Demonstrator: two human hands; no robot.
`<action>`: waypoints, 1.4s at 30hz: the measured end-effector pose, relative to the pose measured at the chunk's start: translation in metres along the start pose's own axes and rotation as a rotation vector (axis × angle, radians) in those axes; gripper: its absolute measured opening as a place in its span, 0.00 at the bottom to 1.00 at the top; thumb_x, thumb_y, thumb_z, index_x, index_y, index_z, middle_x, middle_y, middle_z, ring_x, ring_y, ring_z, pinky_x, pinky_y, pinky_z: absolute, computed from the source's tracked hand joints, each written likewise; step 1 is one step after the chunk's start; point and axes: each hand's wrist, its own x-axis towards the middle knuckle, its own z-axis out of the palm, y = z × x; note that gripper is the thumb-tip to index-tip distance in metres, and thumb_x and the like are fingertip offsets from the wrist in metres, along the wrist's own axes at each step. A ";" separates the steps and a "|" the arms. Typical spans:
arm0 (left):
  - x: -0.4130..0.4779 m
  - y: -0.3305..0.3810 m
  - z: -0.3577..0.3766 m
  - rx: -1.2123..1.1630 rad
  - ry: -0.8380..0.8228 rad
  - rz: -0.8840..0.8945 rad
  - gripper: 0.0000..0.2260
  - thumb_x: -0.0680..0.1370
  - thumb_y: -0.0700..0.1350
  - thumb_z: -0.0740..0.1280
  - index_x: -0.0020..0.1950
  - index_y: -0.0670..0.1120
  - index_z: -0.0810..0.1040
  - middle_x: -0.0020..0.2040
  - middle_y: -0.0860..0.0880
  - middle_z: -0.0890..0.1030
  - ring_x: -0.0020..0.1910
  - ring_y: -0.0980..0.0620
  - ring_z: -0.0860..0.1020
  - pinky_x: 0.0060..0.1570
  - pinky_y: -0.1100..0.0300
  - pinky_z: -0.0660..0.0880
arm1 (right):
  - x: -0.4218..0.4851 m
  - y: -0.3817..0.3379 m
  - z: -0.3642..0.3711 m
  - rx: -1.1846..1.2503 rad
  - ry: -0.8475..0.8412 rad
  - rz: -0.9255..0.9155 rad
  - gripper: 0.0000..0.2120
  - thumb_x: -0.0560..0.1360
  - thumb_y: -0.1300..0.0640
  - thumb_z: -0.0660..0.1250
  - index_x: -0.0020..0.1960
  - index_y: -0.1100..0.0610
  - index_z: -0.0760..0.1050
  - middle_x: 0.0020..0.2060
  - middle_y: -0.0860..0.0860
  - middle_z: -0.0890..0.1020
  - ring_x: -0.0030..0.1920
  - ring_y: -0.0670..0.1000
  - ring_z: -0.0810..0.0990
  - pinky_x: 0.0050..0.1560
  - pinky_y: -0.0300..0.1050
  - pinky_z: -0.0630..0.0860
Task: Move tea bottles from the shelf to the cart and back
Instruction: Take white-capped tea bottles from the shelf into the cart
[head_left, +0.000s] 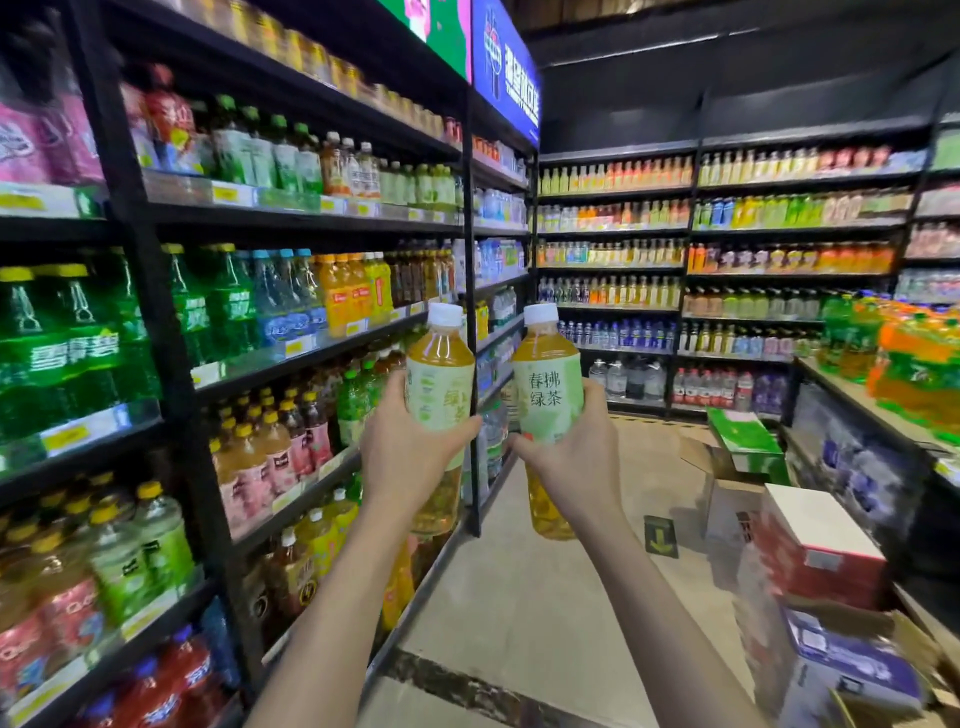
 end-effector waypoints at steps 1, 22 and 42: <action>0.009 -0.003 0.012 0.007 -0.002 -0.005 0.27 0.64 0.52 0.81 0.58 0.52 0.74 0.47 0.57 0.81 0.45 0.54 0.80 0.43 0.55 0.76 | 0.013 0.011 0.001 0.003 -0.002 -0.002 0.32 0.64 0.62 0.81 0.59 0.51 0.67 0.44 0.40 0.78 0.40 0.35 0.77 0.34 0.29 0.72; 0.196 -0.048 0.242 0.087 0.145 -0.103 0.26 0.65 0.53 0.81 0.58 0.54 0.73 0.48 0.57 0.81 0.46 0.58 0.79 0.45 0.51 0.80 | 0.288 0.208 0.037 0.102 -0.185 -0.030 0.30 0.64 0.61 0.81 0.58 0.51 0.68 0.45 0.43 0.79 0.44 0.44 0.81 0.37 0.37 0.76; 0.439 -0.159 0.306 0.119 0.244 -0.051 0.29 0.64 0.56 0.81 0.60 0.56 0.73 0.52 0.57 0.81 0.50 0.55 0.80 0.50 0.48 0.81 | 0.491 0.294 0.216 0.223 -0.244 -0.083 0.30 0.65 0.61 0.80 0.59 0.51 0.67 0.45 0.43 0.79 0.42 0.36 0.79 0.36 0.30 0.74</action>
